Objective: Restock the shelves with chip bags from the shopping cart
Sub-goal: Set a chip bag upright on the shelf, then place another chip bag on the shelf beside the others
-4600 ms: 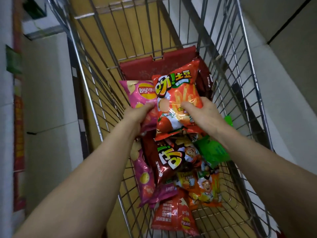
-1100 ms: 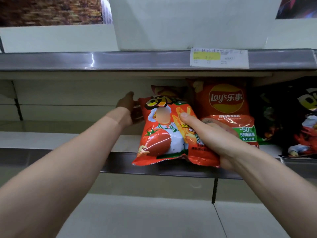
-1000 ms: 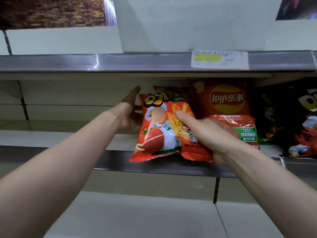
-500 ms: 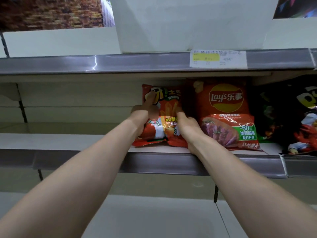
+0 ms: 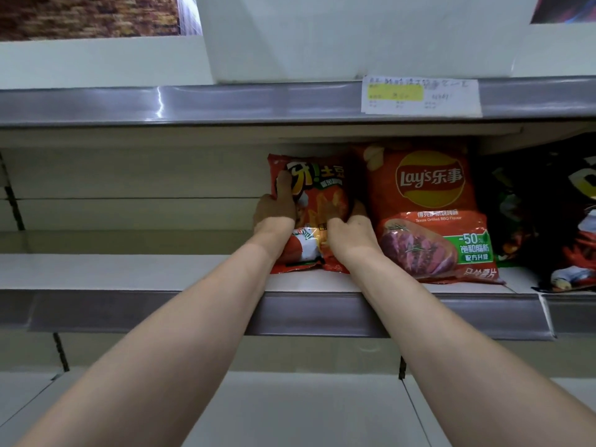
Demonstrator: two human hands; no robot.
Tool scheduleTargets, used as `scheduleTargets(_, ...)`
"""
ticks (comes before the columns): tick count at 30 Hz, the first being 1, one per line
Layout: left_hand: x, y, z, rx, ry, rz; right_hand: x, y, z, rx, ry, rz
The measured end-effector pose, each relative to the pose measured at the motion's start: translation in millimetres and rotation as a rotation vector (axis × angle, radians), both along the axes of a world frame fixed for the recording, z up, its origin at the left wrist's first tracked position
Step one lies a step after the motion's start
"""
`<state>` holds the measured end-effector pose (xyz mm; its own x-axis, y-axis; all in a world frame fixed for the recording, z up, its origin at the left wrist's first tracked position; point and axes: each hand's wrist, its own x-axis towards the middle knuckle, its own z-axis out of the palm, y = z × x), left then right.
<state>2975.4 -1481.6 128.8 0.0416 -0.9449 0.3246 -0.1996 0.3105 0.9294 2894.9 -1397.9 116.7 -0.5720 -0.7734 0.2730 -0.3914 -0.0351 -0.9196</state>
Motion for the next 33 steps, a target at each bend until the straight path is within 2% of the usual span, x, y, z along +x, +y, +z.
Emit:
scheduleTargets(2, 0.8, 5.5, -2.4, -0.070, -0.039, 0.009, -0.5, -0.2, -0.5, -0.011, 0.010, -0.020)
scheduleTargets(5, 2.4, 18.5, -7.2, -0.130, -0.239, 0.026, -2.7, 0.9, -0.2, -0.031, 0.029, -0.030)
scheduleTargets(6, 2.8, 20.3, -8.4, -0.142, -0.255, 0.024, -2.4, 2.1, 0.1, -0.030, 0.047, -0.031)
scheduleTargets(8, 3.1, 20.3, -9.1, -0.160, -0.222, 0.011, 0.4, 4.4, 1.3, -0.010, 0.127, -0.040)
scheduleTargets(14, 2.1, 17.8, -7.6, -0.189, -0.153, -0.012, 16.0, 13.8, 4.7, 0.037, 0.573, -0.141)
scheduleTargets(17, 4.8, 15.6, -2.4, -0.155, -0.066, 0.053, 18.1, 20.2, 6.2, 0.046, 0.649, -0.175)
scheduleTargets(22, 3.6, 11.5, -8.6, -0.196, -0.137, -0.006, 20.1, 19.9, 6.7, 0.056, 0.823, -0.154)
scheduleTargets(26, 3.3, 11.9, -8.9, -0.195, -0.216, 0.024, 19.2, 19.6, 5.9, 0.079, 0.868, -0.163)
scheduleTargets(30, 4.8, 20.6, -3.4, -0.167, -0.236, 0.119, 19.7, 22.0, 4.5, 0.025, 0.942, -0.133)
scheduleTargets(33, 10.7, 28.2, 3.4, -0.157, -0.147, 0.187, 20.6, 22.4, 1.5, -0.135, 0.990, -0.077)
